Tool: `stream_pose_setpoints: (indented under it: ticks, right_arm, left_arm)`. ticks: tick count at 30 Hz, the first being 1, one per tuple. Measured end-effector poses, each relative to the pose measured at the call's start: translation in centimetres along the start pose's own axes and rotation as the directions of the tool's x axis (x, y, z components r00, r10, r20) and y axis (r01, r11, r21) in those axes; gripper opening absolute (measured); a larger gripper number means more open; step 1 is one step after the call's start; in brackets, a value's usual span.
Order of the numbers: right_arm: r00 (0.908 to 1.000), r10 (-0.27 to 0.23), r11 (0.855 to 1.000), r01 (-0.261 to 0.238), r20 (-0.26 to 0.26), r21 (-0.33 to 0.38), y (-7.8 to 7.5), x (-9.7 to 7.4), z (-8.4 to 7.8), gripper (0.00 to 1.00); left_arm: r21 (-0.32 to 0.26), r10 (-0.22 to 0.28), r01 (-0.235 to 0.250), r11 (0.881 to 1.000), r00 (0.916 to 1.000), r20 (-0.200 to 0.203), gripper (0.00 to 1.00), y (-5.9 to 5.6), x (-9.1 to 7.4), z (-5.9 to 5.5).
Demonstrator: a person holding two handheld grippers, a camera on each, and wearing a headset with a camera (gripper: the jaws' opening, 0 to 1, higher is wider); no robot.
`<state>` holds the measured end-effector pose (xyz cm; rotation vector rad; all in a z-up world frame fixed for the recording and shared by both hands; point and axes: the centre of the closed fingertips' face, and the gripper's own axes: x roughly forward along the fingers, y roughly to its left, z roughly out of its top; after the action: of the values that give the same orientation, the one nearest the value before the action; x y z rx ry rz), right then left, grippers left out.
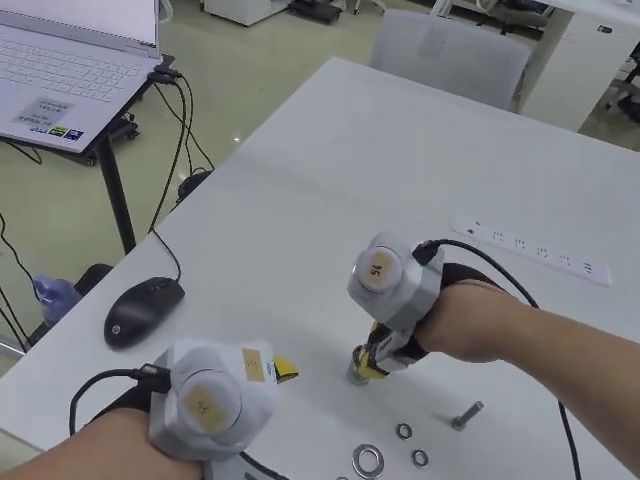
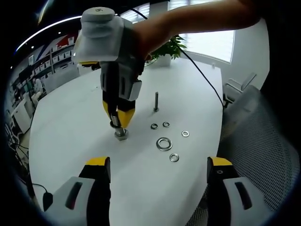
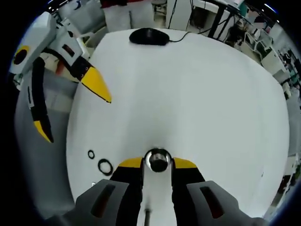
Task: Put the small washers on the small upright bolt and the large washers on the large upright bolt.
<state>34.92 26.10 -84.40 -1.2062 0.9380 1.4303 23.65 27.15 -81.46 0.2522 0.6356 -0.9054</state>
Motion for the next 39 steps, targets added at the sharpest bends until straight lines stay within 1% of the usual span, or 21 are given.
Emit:
stream_pose_setpoints:
  ticks: [1, 2, 3, 5, 11, 16, 21, 29, 33, 39]
  right_arm:
    - [0.9999, -0.013, 1.000, 0.013, -0.006, -0.015, 0.0, 0.1, 0.0, 0.22]
    - [0.9999, -0.013, 1.000, 0.013, -0.010, -0.007, 0.1, 0.3, 0.1, 0.22]
    - [0.9998, -0.011, 1.000, 0.011, -0.019, -0.016, 0.3, 0.5, 0.0, 0.22]
    - [0.9998, -0.002, 1.000, 0.002, -0.018, -0.001, 0.2, 0.8, 0.1, 0.22]
    - [0.9997, 0.005, 1.000, -0.005, -0.025, 0.008, 0.0, 1.3, -0.2, 0.22]
    - [0.9994, 0.004, 1.000, -0.004, -0.034, 0.014, -0.1, 1.7, -0.3, 0.22]
    - [0.9992, 0.004, 1.000, -0.003, -0.040, 0.015, 0.0, 1.9, -0.5, 0.22]
    - [0.9993, 0.003, 0.999, -0.002, -0.038, 0.032, 0.1, 2.4, -0.7, 0.22]
    - [0.9997, 0.004, 0.999, -0.003, -0.023, 0.041, 0.0, 2.4, -0.6, 0.22]
    - [0.9998, 0.008, 0.999, -0.007, -0.020, 0.054, 0.0, 2.5, -0.7, 0.23]
  left_arm:
    - [-0.001, 0.000, 0.000, 1.000, 1.0000, 0.000, 0.84, 0.0, 0.0, 0.0]
    - [-0.001, 0.002, -0.002, 1.000, 1.0000, 0.002, 0.84, 0.0, 0.0, 0.0]
    - [-0.003, 0.003, -0.003, 1.000, 1.0000, 0.002, 0.84, 0.0, 0.0, 0.0]
    - [-0.005, 0.005, -0.005, 1.000, 1.0000, 0.001, 0.83, 0.1, -0.1, -0.1]
    - [-0.013, 0.012, -0.012, 1.000, 0.9999, 0.004, 0.83, 0.1, -0.3, -0.3]
    - [-0.013, 0.012, -0.012, 1.000, 0.9999, -0.001, 0.83, 0.1, -0.2, -0.5]
    - [-0.012, 0.009, -0.009, 1.000, 1.0000, 0.001, 0.82, 0.1, -0.1, -0.5]
    - [-0.012, 0.013, -0.013, 1.000, 0.9999, 0.001, 0.82, 0.2, -0.3, -0.5]
    - [-0.009, 0.013, -0.013, 1.000, 0.9999, -0.001, 0.81, 0.1, -0.3, -0.6]
    - [-0.008, 0.011, -0.011, 1.000, 0.9999, 0.000, 0.81, -0.1, -0.2, -0.6]
